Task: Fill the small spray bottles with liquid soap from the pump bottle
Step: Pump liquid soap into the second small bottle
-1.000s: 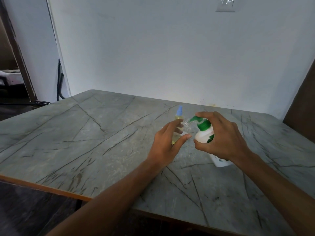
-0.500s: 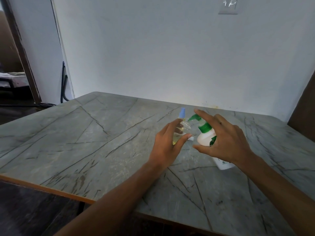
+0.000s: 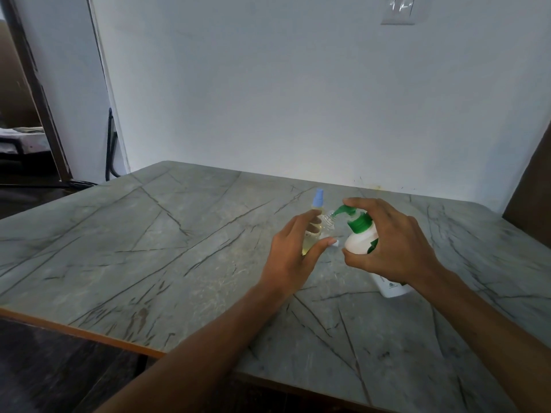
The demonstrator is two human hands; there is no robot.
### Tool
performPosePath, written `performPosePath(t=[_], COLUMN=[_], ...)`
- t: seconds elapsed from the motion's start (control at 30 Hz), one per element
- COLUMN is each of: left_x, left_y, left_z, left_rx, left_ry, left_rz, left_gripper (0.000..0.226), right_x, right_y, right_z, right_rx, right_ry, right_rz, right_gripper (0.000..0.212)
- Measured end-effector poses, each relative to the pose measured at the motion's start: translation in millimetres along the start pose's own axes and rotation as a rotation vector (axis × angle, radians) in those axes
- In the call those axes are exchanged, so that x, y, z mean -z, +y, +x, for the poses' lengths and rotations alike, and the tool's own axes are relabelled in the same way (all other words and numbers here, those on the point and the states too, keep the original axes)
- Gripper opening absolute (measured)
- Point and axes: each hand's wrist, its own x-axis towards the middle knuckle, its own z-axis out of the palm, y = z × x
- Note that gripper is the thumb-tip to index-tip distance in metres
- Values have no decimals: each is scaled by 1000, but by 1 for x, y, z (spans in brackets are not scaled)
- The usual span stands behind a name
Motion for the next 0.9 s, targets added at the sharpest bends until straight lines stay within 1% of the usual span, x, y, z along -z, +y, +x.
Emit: performPosePath(t=[0.2,0.47,0.67,0.9], left_x=[-1,2,1,1], left_y=[-1,-1,-3,-4], left_z=[-1,2,2,2], left_rx=[-16,-4,10,13], left_ry=[-27,43,52,49], left_rz=[17,62,101,86], left_gripper=[53,51,52,51], right_x=[1,0,-3,-3], right_y=[-2,-3,-3,-5], right_z=[-2,-3,-2,0], right_rx=[3,43,30,-9], right_ry=[23,-4,-6,-41], right_rz=[13,-119,-169,-133], right_gripper=[82,97,91,93])
